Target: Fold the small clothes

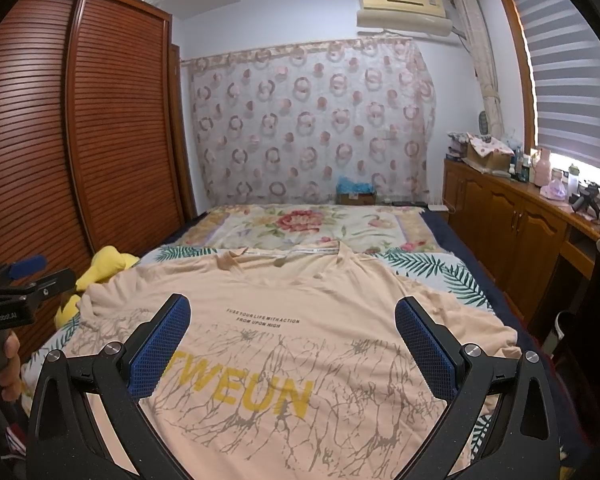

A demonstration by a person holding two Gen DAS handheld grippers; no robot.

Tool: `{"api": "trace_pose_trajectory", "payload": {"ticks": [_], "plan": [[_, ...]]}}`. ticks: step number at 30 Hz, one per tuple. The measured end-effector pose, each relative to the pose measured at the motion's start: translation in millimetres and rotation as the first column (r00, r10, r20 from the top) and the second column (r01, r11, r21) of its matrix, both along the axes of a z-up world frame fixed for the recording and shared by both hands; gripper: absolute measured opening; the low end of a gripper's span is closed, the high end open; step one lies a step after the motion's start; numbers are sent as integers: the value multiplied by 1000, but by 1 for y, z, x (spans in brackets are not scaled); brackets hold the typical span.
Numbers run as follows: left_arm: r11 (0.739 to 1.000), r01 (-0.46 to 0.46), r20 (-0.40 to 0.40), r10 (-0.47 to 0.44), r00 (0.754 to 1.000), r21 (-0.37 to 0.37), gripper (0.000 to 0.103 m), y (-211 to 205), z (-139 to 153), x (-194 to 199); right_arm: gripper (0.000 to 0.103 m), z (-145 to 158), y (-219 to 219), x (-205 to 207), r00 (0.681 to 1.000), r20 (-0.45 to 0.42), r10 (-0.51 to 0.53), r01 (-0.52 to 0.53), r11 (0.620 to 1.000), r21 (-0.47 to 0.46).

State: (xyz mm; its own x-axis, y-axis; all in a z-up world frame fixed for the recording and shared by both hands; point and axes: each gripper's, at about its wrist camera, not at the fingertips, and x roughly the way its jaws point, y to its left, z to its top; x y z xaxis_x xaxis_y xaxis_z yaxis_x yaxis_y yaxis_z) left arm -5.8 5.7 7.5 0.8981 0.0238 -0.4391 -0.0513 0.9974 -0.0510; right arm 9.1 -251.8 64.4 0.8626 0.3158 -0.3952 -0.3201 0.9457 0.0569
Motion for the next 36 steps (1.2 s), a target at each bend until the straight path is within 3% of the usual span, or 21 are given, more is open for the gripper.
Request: {"api": "trace_pose_trajectory", "payload": {"ticks": [36], "plan": [[1000,7,12,-7,1000,20,103,-6,6,-5,103,-1,-1,0,1000,5,3,-3,1000,0]]}}
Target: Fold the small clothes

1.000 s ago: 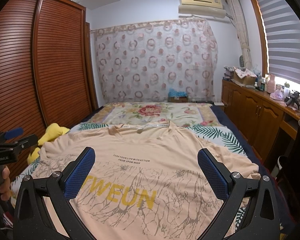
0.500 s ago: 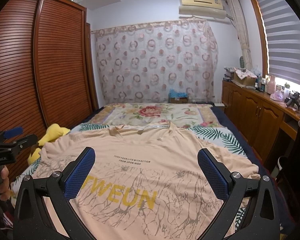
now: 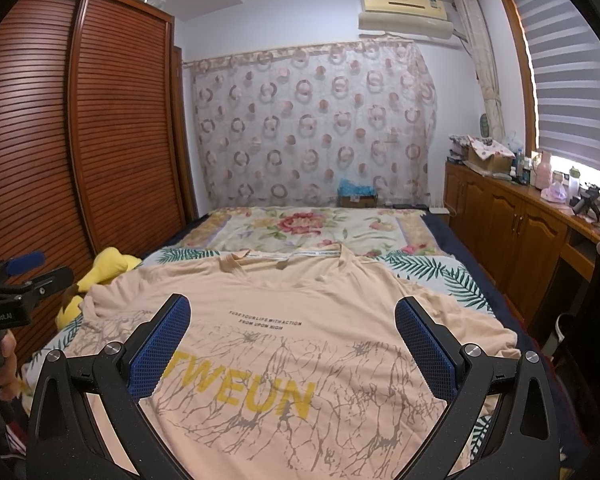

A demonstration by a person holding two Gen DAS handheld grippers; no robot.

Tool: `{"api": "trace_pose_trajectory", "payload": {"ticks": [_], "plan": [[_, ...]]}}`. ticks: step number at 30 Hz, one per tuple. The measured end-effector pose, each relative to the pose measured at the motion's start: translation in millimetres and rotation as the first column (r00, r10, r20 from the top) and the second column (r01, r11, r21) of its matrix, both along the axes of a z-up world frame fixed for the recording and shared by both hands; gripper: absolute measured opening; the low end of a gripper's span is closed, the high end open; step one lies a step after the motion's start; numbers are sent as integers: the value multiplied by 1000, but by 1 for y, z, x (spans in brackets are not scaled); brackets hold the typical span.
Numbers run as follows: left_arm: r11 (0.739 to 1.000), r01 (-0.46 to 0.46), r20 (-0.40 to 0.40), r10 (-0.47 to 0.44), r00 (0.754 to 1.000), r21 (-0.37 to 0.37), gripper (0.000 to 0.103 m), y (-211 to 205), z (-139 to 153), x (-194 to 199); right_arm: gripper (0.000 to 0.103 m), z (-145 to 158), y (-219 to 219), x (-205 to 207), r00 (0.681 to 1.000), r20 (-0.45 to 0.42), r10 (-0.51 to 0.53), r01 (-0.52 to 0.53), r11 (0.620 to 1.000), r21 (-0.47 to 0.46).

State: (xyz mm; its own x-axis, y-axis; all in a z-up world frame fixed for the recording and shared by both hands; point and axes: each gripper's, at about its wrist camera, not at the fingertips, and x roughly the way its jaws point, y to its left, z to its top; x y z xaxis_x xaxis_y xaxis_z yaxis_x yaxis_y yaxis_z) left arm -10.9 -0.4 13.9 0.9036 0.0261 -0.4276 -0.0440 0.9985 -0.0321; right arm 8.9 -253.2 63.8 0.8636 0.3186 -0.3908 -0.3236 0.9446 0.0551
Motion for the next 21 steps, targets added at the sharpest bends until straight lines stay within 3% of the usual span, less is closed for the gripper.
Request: {"api": "trace_pose_trajectory", "payload": {"ticks": [14,21], "plan": [[1000,-6,-20,6,1000,-2,103,7,0,0,103,3,3,-1,1000,-8,9,-9,1000,1],[999,-51,-70,51,996,1,103,33,-20,11,103,-10,28,11,997,-49,56,-57,998,-26]]}}
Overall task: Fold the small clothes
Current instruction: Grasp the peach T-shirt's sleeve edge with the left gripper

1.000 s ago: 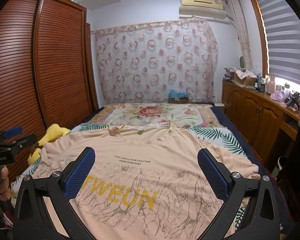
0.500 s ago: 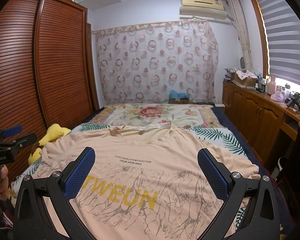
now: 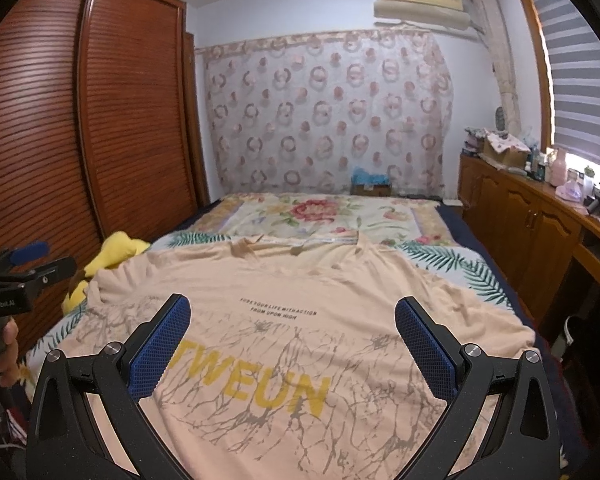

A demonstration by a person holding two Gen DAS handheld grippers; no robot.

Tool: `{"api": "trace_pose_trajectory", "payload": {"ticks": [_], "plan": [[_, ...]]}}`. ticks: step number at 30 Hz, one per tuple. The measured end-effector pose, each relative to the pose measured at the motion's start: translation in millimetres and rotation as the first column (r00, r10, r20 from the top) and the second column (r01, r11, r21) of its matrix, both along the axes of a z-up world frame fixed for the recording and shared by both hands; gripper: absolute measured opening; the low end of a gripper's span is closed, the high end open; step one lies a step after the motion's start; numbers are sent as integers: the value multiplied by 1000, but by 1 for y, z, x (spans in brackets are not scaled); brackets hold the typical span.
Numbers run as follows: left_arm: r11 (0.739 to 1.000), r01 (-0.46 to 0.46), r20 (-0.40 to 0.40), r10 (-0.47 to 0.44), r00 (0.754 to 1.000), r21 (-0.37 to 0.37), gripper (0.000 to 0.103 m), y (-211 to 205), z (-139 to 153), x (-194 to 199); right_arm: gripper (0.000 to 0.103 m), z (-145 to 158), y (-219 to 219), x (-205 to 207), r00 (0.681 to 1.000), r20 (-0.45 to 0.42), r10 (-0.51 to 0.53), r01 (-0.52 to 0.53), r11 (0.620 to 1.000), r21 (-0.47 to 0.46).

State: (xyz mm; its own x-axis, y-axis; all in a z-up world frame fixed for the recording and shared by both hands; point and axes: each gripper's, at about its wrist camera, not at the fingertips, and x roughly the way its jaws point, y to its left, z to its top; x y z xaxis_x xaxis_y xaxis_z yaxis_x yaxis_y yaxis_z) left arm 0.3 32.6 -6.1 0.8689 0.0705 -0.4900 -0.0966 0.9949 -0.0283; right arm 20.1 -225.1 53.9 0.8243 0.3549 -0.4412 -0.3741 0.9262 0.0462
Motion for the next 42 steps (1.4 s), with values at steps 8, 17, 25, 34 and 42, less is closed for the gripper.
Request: {"api": "trace_pose_trajectory", "payload": {"ticks": [8,17,25,34,42], "plan": [[999,-42,-66,42,997,5,103,35,-22,16,103,-18,9,21,999,-33,35,-36,999,-34],[998,-55,-160,54,986,-6,103,88,-45,34,103,-39,28,40,993,-91,72,-77,996,-54],[988,-31,-240,-6,971,-150,98,147,-67,60,103,-49,46,40,986,-106,127,-137,987,-86],[948,-64,-320,-41,946,-311,73,197,-91,93,103,-58,71,48,959,-177,222,-242,965,-100],[909,-19,-337,-135,932,-417,39,200,-110,100,103,-61,94,54,930,-217,295,-320,943,-88]]}}
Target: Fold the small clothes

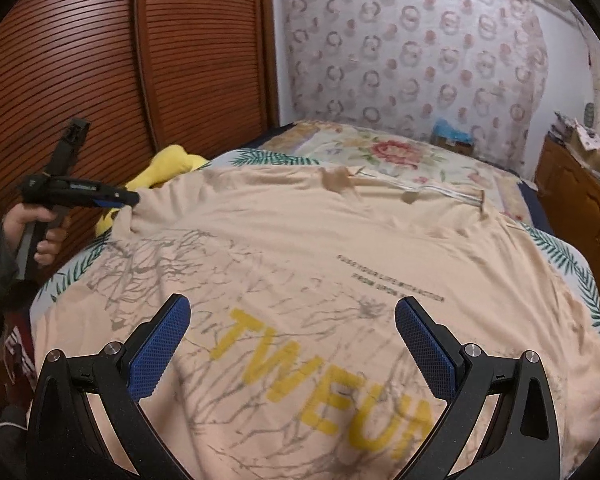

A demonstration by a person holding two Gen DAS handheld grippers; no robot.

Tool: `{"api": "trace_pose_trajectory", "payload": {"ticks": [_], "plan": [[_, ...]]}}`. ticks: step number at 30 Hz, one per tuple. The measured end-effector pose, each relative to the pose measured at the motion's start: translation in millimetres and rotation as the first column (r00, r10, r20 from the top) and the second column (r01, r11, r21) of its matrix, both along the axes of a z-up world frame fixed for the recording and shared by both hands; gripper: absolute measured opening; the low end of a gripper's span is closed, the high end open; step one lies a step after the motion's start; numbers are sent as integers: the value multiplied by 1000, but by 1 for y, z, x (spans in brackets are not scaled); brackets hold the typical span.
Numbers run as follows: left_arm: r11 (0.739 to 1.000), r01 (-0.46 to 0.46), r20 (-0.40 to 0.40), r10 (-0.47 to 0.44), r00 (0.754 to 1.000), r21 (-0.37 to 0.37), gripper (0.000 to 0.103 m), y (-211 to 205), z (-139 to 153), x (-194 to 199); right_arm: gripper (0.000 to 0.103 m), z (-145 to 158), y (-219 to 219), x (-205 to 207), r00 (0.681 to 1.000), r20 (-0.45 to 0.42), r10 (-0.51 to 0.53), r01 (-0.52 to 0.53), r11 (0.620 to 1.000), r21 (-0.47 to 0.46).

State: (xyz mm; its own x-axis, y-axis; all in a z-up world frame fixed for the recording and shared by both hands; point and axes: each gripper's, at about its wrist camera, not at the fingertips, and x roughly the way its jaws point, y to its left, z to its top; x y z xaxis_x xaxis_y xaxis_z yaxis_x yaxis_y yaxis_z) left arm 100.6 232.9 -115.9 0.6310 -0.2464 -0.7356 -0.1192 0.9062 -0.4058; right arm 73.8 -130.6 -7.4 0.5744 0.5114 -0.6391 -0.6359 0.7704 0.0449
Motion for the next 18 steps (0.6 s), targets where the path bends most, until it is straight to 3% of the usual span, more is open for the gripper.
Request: {"api": "trace_pose_trajectory", "payload": {"ticks": [6,10,18], "plan": [[990,46,9,-48,999,133,3,-15,9,3,103,-8,5,-1,999,-24,25,-25,1000,-6],[974,45,78,-64,995,220,1,-30,31,-4,103,-12,5,1,998,-46,33,-33,999,-3],[957,147,171,-194,966,252,1,-85,84,14,103,-8,-6,3,999,-41,13,-12,1000,21]]}}
